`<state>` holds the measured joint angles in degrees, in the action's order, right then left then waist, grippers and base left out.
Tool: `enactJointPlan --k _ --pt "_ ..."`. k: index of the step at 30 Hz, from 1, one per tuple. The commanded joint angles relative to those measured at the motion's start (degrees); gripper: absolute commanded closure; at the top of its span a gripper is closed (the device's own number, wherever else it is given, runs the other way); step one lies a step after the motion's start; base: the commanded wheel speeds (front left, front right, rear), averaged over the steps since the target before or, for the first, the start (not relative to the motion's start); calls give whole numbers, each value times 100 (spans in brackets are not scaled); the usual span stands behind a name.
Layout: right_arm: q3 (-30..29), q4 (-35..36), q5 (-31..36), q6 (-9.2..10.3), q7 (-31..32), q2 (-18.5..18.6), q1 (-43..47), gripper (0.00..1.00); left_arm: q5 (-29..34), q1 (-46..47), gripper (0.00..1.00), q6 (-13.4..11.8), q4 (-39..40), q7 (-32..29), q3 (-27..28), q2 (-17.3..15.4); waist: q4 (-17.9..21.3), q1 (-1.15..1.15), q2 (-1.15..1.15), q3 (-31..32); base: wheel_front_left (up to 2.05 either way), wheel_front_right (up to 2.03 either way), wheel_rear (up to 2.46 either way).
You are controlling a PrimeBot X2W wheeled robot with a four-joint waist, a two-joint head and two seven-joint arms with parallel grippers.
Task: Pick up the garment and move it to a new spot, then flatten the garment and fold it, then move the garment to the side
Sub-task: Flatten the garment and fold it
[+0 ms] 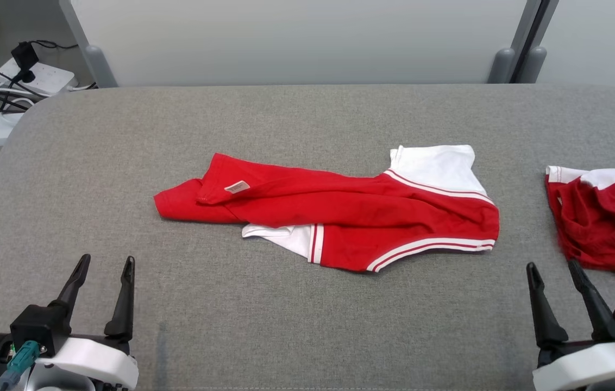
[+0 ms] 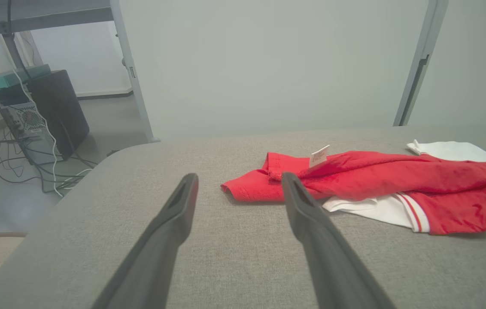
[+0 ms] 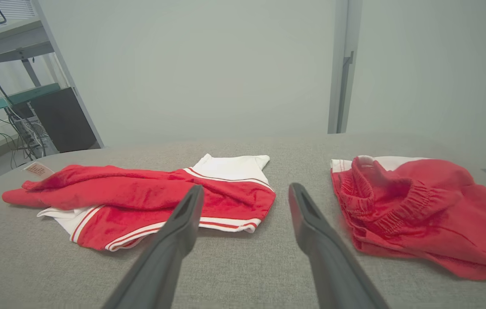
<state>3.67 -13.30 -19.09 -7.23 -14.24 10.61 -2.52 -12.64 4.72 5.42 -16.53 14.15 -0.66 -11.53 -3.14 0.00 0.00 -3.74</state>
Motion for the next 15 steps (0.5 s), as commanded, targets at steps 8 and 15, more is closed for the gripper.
enactJointPlan --k 8,15 --pt "-127 918 366 -25 214 -353 688 0 -118 -184 0 -174 451 -231 299 -165 61 0 0 225 0 0 0" --pt "-177 1138 422 -25 339 -448 834 0 -162 -302 0 -238 604 -345 316 -192 77 0 0 260 0 0 0"
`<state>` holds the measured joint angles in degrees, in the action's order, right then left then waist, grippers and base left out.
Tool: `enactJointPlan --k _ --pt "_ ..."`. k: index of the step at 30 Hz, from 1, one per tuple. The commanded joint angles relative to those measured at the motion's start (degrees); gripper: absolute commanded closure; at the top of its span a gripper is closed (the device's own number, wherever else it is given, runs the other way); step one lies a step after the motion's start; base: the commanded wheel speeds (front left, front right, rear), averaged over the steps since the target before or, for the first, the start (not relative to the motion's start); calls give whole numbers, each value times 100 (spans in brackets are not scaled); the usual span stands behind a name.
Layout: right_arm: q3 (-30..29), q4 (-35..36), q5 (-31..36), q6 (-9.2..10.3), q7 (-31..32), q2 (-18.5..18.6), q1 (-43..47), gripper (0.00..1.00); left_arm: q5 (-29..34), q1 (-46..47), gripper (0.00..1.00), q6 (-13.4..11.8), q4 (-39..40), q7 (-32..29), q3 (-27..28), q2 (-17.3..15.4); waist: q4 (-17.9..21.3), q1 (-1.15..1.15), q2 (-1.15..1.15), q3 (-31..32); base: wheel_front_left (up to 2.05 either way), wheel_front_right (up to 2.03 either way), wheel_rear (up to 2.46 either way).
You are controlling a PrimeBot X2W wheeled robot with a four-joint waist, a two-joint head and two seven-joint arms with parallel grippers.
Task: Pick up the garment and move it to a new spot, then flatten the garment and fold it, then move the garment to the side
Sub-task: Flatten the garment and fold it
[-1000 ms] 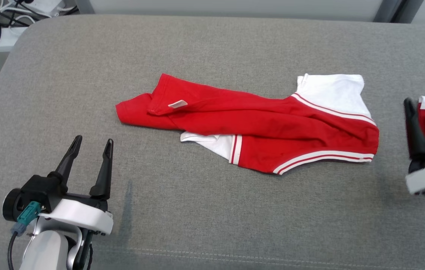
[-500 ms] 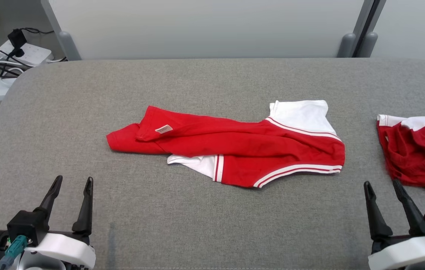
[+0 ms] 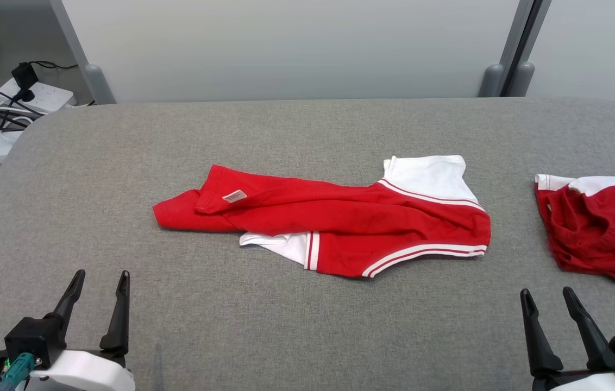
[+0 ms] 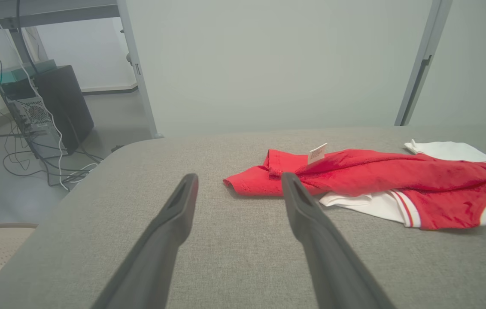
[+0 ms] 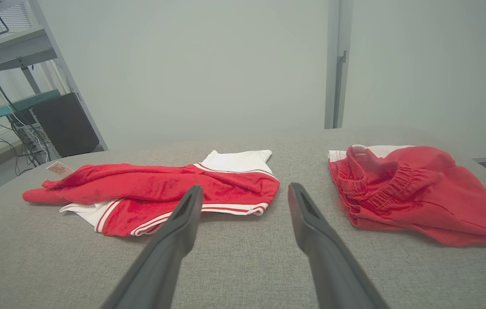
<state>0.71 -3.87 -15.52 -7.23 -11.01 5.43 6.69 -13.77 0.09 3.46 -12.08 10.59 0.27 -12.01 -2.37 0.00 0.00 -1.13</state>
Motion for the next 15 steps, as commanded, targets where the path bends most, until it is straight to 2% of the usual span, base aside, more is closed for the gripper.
enactJointPlan --k 1,9,15 --pt "118 212 74 -25 32 59 -79 0 -54 152 0 -49 187 -2 219 -144 2 0 0 -5 0 0 0" --pt "139 275 70 -25 56 11 -92 0 -70 174 0 -84 351 -108 137 -145 14 0 0 -103 0 0 0" --pt "119 198 -6 -25 175 3 -252 0 -92 485 0 63 326 -317 -125 -162 45 0 0 -310 0 0 0"
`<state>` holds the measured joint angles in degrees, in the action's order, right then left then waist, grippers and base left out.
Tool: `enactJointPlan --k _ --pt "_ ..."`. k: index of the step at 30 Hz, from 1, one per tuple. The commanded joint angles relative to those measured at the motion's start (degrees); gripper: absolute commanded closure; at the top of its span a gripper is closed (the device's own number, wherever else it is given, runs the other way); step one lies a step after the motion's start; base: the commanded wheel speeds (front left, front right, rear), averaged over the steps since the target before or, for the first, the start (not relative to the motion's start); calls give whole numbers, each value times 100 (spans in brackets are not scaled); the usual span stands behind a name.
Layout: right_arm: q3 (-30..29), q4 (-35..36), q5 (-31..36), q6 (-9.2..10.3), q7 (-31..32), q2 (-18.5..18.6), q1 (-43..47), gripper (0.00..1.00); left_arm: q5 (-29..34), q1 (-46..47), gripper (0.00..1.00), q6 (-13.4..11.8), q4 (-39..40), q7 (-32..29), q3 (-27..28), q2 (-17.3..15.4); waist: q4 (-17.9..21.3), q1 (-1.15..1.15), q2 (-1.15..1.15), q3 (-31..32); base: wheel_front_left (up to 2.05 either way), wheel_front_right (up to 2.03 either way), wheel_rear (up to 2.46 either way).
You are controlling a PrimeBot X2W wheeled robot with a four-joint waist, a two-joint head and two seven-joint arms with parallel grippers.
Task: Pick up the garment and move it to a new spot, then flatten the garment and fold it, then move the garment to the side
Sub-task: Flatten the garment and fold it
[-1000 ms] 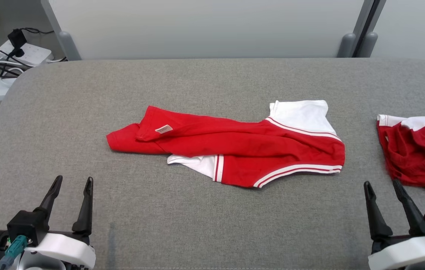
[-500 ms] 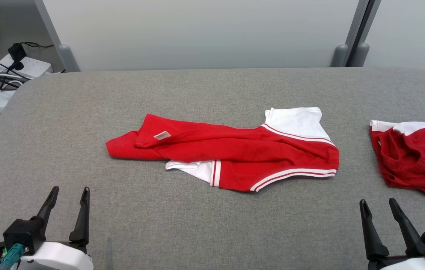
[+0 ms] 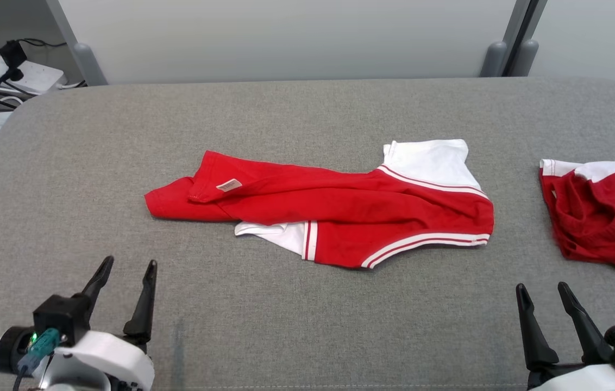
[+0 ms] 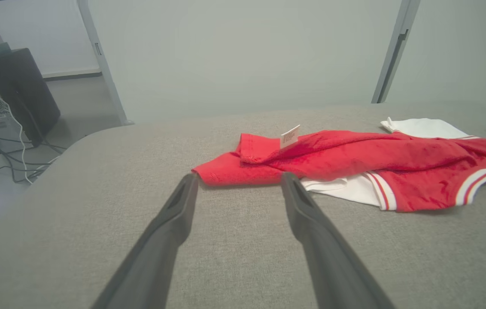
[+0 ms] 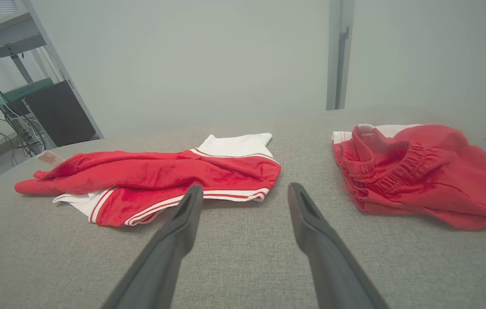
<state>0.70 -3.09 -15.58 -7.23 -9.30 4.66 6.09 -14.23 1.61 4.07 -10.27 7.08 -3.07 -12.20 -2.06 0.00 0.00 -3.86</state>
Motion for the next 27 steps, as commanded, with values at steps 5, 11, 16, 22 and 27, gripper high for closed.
enactJointPlan --k 5,11,16,22,27 --pt "218 -163 -253 -25 228 192 -635 0 -205 855 0 179 -98 -352 -62 -216 132 0 0 -405 0 0 0" --pt "671 -763 -691 -25 665 693 -1889 0 -779 1741 0 322 -447 -1348 -456 -547 327 0 0 -1073 0 0 0" --pt "1047 -1189 -1039 -25 1031 1056 -2953 0 -1204 2441 0 338 -515 -1932 -695 -838 344 0 0 -1527 0 0 0" --pt "1547 -1861 -1464 -25 1374 1381 -4142 0 -1812 3150 0 340 -708 -2334 -1035 -1141 305 0 0 -1904 0 0 0" --pt "2021 -2451 -1717 -25 1540 1542 -4907 0 -2182 3510 0 341 -925 -2518 -1193 -1279 257 0 0 -2101 0 0 0"
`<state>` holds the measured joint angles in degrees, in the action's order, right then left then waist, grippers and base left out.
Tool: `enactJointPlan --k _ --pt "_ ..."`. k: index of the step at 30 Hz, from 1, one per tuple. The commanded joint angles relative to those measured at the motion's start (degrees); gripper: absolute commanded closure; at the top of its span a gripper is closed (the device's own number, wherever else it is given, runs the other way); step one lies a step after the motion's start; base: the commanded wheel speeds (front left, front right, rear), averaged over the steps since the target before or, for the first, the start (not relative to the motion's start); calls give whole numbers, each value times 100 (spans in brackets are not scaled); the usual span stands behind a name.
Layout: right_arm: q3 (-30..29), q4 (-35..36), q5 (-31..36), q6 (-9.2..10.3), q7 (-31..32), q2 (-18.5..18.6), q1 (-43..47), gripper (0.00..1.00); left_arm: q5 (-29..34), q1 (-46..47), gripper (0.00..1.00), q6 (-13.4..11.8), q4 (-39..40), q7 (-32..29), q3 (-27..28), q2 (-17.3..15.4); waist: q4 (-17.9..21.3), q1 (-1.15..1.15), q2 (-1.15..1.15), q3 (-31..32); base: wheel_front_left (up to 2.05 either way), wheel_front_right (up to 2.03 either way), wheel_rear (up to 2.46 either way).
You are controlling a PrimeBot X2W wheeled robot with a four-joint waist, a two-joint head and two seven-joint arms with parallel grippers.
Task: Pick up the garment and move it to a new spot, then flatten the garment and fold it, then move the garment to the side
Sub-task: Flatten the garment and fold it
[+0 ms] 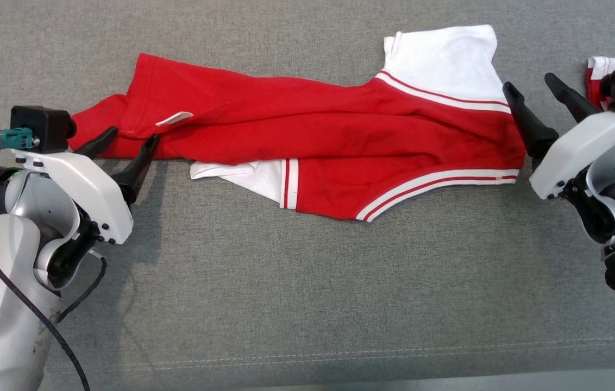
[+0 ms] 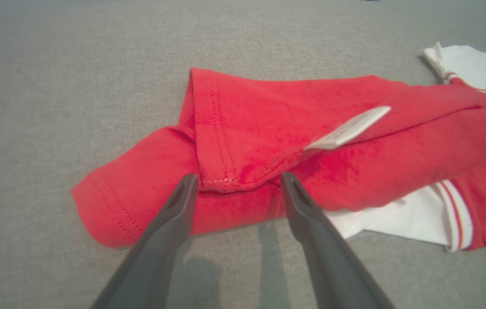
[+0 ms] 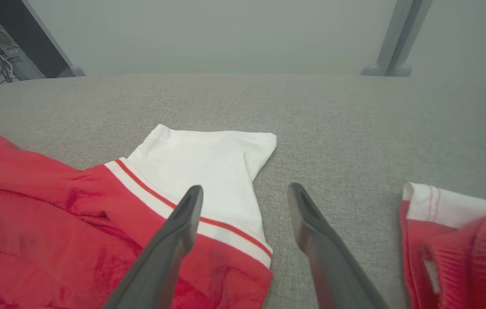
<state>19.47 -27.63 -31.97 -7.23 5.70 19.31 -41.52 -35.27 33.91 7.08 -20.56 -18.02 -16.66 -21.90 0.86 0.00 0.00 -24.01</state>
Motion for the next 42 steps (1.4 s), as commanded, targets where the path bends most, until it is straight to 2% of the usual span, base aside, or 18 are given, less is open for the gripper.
enactJointPlan --k 1,10,24,25,26,27,28,29,35,39,42 --pt "143 2 -79 -25 40 77 -146 0 -78 280 0 40 105 -8 166 -309 -36 0 0 -86 0 0 0" --pt "741 -1307 -613 -25 323 183 -1340 0 -585 737 0 40 35 21 -331 -436 -236 0 0 -371 0 0 0" --pt "1426 -2447 -1181 -25 287 129 -2266 0 -1097 1113 0 40 95 203 -975 -584 -485 0 0 -543 0 0 0" --pt "1464 -2496 -1225 -25 266 120 -2295 0 -1155 1134 24 40 96 216 -1022 -582 -501 0 0 -549 0 0 0" --pt "1498 -2550 -1266 -25 237 115 -2323 0 -1215 1154 59 40 104 230 -1074 -588 -518 0 0 -553 0 0 0" --pt "1562 -2612 -1273 -25 228 120 -2346 20 -1259 1176 93 40 113 270 -1116 -597 -533 0 0 -556 0 0 0" --pt "1621 -2651 -1289 -25 192 123 -2365 63 -1321 1188 100 40 114 294 -1159 -602 -545 0 0 -557 0 0 0" --pt "1609 -2707 -1350 -25 111 118 -2381 100 -1372 1200 100 40 110 312 -1203 -615 -556 0 0 -557 0 0 0" --pt "1803 -2572 -1625 -25 -410 211 -2290 100 -1626 1188 100 40 252 640 -1388 -709 -560 0 0 -537 0 0 0" --pt "1903 -1942 -2001 -25 -965 494 -1888 100 -1784 962 100 40 488 874 -1404 -879 -539 0 0 -400 0 0 0" --pt "1949 -1176 -2330 -25 -1337 847 -1354 100 -1882 645 100 40 729 1011 -1334 -1044 -486 0 0 -279 0 0 0"
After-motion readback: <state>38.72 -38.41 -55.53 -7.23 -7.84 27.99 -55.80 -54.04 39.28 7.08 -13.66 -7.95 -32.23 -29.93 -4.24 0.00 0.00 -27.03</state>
